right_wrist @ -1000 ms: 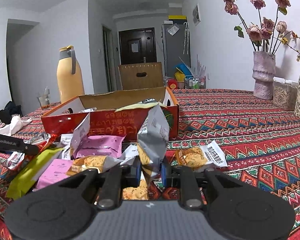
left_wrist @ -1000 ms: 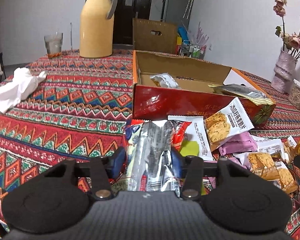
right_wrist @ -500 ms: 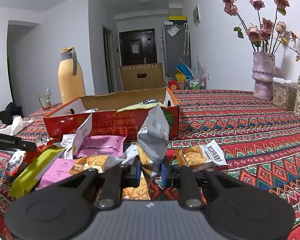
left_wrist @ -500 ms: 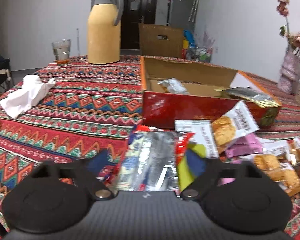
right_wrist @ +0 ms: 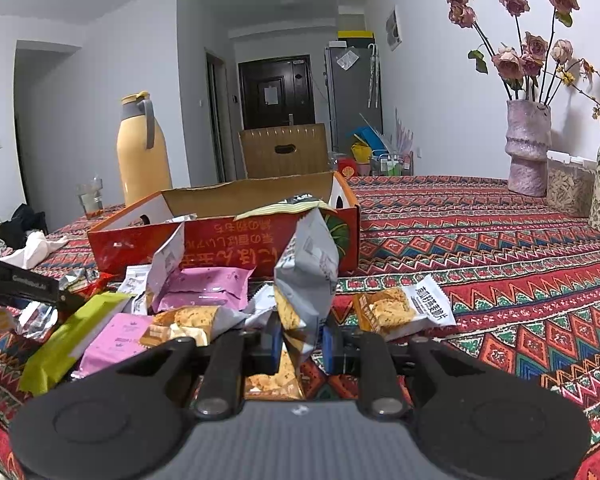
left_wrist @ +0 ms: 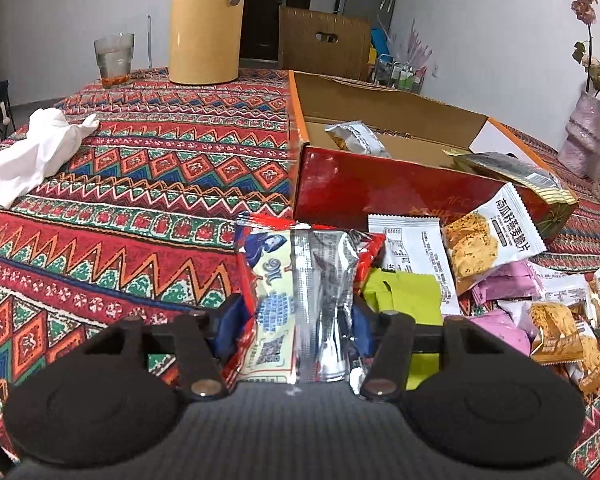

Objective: Organize snacks
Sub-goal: 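Lower both held packets into the cardboard box and open both grippers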

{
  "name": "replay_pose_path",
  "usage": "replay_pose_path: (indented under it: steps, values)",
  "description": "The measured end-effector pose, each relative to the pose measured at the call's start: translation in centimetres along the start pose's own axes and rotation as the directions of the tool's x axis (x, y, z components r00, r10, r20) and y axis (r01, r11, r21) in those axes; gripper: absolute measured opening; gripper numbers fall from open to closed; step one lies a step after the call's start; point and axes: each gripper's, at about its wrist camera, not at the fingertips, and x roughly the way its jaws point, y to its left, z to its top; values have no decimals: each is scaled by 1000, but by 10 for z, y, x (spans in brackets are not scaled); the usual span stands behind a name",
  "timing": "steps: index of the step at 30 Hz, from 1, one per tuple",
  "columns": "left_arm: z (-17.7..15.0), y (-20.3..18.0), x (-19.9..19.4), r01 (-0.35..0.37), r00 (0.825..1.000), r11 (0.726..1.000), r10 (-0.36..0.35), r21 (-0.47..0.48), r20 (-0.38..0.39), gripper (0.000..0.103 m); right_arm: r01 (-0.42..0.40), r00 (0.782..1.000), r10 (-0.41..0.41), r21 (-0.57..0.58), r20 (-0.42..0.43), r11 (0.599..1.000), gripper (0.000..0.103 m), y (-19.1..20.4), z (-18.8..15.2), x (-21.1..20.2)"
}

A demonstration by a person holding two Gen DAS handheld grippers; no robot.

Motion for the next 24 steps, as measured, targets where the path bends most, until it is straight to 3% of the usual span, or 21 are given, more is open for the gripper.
replay_pose_path:
  steps: [11, 24]
  values:
    - [2, -16, -27, -38, 993, 998, 32, 55, 110, 55, -4, 1000, 4, -6, 9, 1000, 19, 2, 2, 0]
    - [36, -45, -48, -10, 973, 997, -9, 82, 229, 56, -28, 996, 31, -36, 89, 999, 19, 13, 39, 13]
